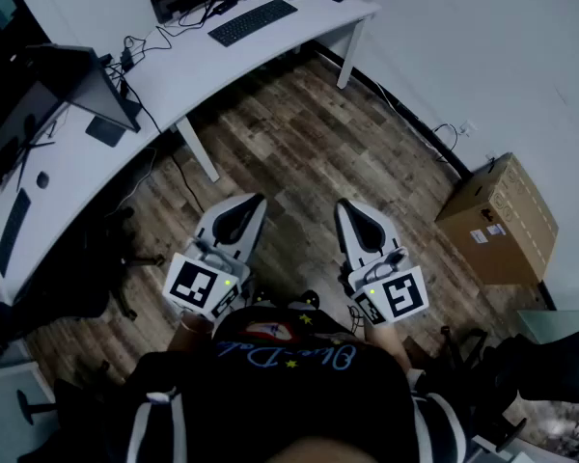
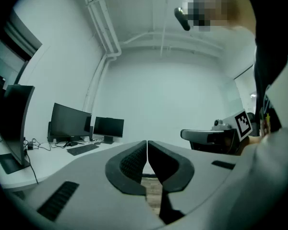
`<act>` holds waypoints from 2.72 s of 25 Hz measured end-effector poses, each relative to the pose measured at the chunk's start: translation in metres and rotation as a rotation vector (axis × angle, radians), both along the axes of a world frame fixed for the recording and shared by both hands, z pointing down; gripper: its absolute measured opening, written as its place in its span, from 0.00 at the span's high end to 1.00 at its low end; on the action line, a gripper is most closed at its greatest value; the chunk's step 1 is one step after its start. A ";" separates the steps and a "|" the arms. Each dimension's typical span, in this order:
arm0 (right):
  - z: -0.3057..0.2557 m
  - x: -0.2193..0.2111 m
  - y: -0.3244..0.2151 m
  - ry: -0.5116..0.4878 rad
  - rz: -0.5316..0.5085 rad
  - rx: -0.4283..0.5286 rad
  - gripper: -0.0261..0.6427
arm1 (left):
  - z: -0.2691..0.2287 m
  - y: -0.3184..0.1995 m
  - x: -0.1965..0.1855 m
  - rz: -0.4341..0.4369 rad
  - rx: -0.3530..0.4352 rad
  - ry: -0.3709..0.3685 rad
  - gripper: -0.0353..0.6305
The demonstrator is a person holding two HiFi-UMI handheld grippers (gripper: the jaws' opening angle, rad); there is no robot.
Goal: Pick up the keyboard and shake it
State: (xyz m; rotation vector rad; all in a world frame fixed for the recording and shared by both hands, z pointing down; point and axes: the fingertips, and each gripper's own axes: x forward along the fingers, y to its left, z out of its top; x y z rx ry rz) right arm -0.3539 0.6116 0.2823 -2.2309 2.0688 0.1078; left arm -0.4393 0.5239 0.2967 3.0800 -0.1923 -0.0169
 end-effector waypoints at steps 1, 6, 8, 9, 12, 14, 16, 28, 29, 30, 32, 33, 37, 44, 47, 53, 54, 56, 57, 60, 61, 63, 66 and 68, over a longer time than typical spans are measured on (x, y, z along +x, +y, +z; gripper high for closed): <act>0.000 0.000 0.001 0.000 -0.002 0.001 0.96 | 0.000 0.001 0.000 0.000 0.001 0.000 0.94; 0.000 -0.001 0.005 0.003 -0.001 0.003 0.96 | 0.000 0.006 0.001 0.002 0.003 0.001 0.94; 0.001 0.001 0.008 0.003 0.006 0.003 0.96 | 0.001 0.008 0.001 0.002 0.003 0.000 0.94; 0.002 0.002 0.010 0.000 0.009 0.003 0.96 | 0.001 0.009 0.002 0.002 0.003 -0.001 0.94; 0.005 0.005 0.013 -0.015 0.013 0.009 0.96 | 0.002 0.013 0.004 0.005 -0.002 -0.003 0.94; 0.006 0.008 0.016 -0.021 0.020 0.013 0.96 | 0.003 0.014 0.007 0.006 -0.009 -0.007 0.94; 0.009 0.011 0.019 -0.021 0.028 0.004 0.96 | 0.006 0.016 0.009 0.006 -0.014 -0.014 0.94; 0.026 0.040 0.046 -0.050 0.058 -0.039 0.95 | 0.018 0.041 0.034 0.019 -0.021 -0.075 0.89; 0.026 0.043 0.049 -0.050 0.059 -0.039 0.95 | 0.018 0.044 0.037 0.021 -0.019 -0.079 0.87; 0.026 0.047 0.052 -0.050 0.059 -0.039 0.94 | 0.019 0.047 0.040 0.022 -0.017 -0.081 0.85; 0.027 0.052 0.057 -0.050 0.058 -0.041 0.85 | 0.019 0.053 0.045 0.025 -0.015 -0.084 0.82; 0.027 0.055 0.061 -0.050 0.061 -0.043 0.82 | 0.019 0.056 0.048 0.026 -0.015 -0.085 0.80; 0.030 0.067 0.076 -0.058 0.075 -0.052 0.76 | 0.019 0.072 0.058 0.030 -0.013 -0.090 0.75; 0.034 0.079 0.097 -0.073 0.079 -0.047 0.71 | 0.020 0.092 0.064 0.020 -0.017 -0.093 0.71; 0.034 0.082 0.104 -0.083 0.082 -0.034 0.71 | 0.019 0.095 0.066 0.017 -0.025 -0.088 0.71; 0.039 0.084 0.108 -0.102 0.096 -0.044 0.70 | 0.020 0.094 0.069 0.032 -0.034 -0.093 0.71; 0.039 0.086 0.108 -0.103 0.095 -0.046 0.70 | 0.020 0.093 0.071 0.034 -0.036 -0.091 0.71; 0.039 0.089 0.104 -0.098 0.095 -0.048 0.69 | 0.020 0.089 0.075 0.036 -0.040 -0.087 0.71; 0.038 0.091 0.102 -0.094 0.094 -0.049 0.69 | 0.021 0.087 0.077 0.036 -0.043 -0.085 0.71; 0.038 0.098 0.092 -0.082 0.089 -0.054 0.69 | 0.023 0.075 0.085 0.039 -0.066 -0.070 0.71; 0.038 0.101 0.088 -0.078 0.088 -0.057 0.69 | 0.023 0.071 0.089 0.041 -0.078 -0.061 0.71; 0.037 0.109 0.077 -0.067 0.085 -0.062 0.69 | 0.023 0.058 0.097 0.041 -0.092 -0.044 0.71; 0.032 0.125 0.057 -0.053 0.084 -0.065 0.69 | 0.023 0.036 0.113 0.036 -0.089 -0.032 0.71; 0.028 0.136 0.042 -0.042 0.081 -0.068 0.69 | 0.023 0.021 0.124 0.037 -0.087 -0.021 0.71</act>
